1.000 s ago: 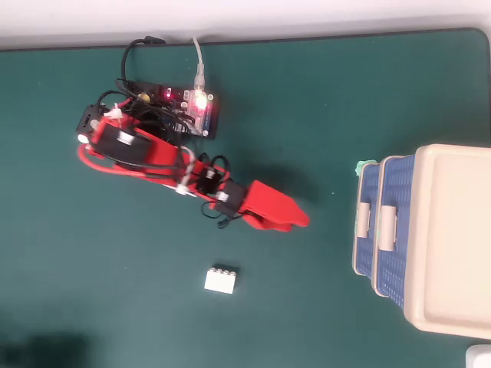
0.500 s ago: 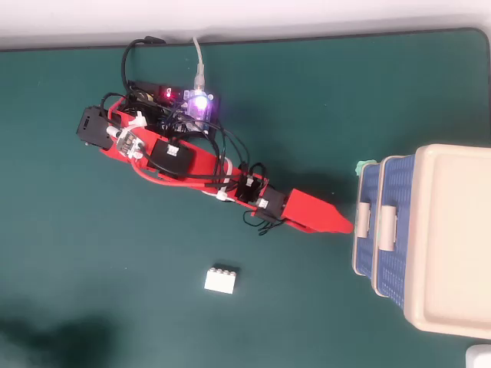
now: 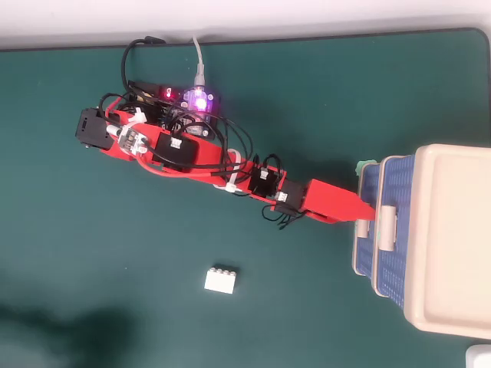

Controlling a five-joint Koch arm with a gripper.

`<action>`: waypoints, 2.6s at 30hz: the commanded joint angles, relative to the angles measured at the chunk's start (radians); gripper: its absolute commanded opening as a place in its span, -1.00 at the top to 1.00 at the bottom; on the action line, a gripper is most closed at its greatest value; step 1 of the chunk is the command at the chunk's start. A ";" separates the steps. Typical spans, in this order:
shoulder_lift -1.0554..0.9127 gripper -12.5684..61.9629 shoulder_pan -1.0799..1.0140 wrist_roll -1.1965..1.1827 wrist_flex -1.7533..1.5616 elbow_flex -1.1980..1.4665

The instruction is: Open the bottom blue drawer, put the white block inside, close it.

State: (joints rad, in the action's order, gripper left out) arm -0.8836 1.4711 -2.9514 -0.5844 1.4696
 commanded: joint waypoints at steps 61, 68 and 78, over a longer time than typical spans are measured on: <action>-0.940 -0.25 -0.641 1.652 1.925 0.038; -0.706 -0.24 -0.680 1.859 1.936 -0.150; -0.439 -0.25 -0.686 1.888 1.979 -0.322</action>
State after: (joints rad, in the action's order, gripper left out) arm -1.3085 0.7854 -1.0677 1.3821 1.1858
